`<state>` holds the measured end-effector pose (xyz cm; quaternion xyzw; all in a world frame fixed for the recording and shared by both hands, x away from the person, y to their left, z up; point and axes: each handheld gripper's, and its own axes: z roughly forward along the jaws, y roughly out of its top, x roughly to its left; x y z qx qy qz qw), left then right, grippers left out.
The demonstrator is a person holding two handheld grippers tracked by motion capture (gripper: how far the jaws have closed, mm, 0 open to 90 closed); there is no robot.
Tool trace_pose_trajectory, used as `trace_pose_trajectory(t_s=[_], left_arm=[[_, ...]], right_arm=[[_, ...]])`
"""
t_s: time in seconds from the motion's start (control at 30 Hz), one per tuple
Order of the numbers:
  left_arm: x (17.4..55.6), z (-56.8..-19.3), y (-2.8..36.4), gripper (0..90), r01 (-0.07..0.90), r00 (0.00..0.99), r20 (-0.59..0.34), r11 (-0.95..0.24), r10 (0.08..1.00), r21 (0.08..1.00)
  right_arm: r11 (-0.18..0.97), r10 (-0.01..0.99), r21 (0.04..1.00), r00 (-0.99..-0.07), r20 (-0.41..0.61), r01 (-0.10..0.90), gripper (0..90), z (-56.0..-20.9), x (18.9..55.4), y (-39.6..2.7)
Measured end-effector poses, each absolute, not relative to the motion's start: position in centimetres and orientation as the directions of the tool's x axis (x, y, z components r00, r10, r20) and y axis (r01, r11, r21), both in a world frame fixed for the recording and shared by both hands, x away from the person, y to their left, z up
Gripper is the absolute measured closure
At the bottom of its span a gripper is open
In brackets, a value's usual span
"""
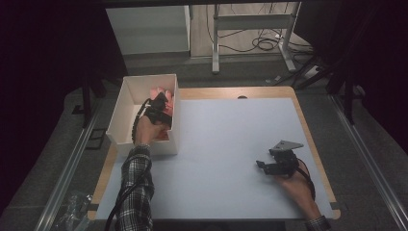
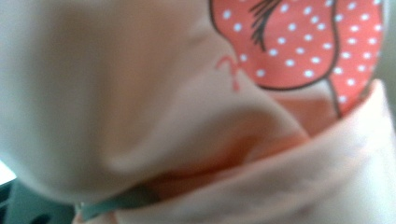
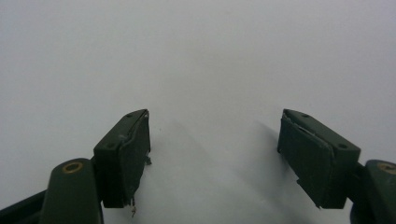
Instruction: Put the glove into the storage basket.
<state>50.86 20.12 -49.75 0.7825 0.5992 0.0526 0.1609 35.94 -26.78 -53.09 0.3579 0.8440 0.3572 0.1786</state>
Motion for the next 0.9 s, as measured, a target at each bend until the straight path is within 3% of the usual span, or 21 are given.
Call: trace_pose_trajectory(t_s=[0.33, 0.9], left_arm=[[50.3, -48.4, 20.4, 7.1, 0.908, 0.262, -0.107, -0.207, 0.959, 0.363], [48.1, -44.2, 21.6, 7.7, 0.857, 0.302, -0.124, -0.212, 0.945, 0.47]], right_arm=[[0.49, 0.731, 0.731, -0.68, -0.047, 0.476, 25.5, -53.1, 35.9, -26.8], [0.49, 0.732, 0.73, -0.679, -0.048, 0.477, 25.5, -53.1, 35.9, -26.8]])
